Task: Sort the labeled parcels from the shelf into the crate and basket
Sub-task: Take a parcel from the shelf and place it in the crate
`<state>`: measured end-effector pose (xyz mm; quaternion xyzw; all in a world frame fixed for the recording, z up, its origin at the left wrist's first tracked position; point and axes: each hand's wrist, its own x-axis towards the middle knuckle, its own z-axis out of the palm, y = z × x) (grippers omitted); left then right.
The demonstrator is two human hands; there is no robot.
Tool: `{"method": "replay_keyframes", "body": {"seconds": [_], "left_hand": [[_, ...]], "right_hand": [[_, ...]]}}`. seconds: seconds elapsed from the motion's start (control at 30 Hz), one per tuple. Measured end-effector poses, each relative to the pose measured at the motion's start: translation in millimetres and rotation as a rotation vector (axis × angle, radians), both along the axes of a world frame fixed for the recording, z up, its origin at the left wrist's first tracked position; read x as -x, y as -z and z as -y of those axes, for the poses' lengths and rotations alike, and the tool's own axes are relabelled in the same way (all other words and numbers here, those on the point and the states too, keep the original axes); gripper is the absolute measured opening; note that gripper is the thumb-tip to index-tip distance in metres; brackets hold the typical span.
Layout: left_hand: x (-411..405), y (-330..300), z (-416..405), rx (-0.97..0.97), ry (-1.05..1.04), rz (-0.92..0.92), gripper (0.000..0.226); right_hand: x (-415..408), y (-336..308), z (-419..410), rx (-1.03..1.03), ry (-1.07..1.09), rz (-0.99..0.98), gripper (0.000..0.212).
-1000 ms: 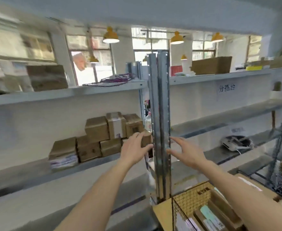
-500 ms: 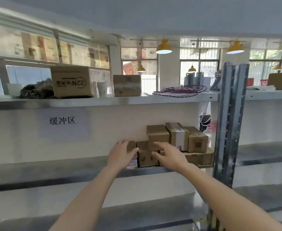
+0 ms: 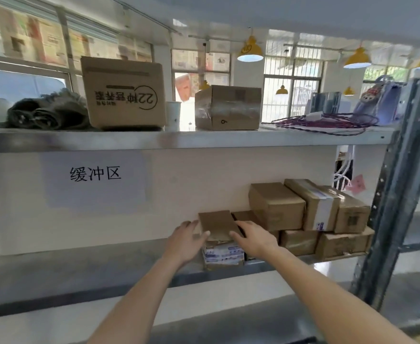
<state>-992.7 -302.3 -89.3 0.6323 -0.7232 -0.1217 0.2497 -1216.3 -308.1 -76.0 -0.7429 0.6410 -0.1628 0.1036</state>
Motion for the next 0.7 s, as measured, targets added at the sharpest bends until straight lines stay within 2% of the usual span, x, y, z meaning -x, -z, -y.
{"method": "replay_keyframes", "body": {"seconds": [0.17,0.37,0.43,0.53,0.7], "left_hand": [[-6.1,18.8,25.9,-0.103,0.037,-0.064,0.072],[-9.7,52.3,67.4,-0.226,0.080,-0.268,0.073],[-9.7,50.3,64.5,-0.255,0.079,-0.337,0.067],[-10.5,32.0,39.3,-0.262,0.050,-0.525,0.027],[-23.8,41.2,32.3,-0.301,0.033,-0.788,0.021]], "right_hand": [[-9.3,17.2,20.2,-0.010,0.048,-0.108,0.066],[-33.0,24.9,22.6,0.020,0.049,-0.138,0.061],[-42.3,26.5,21.2,0.014,0.066,-0.091,0.061],[-53.6,25.9,15.3,0.019,0.084,0.013,0.060],[-74.2,28.5,-0.7,0.026,0.104,0.314,0.055]]}}
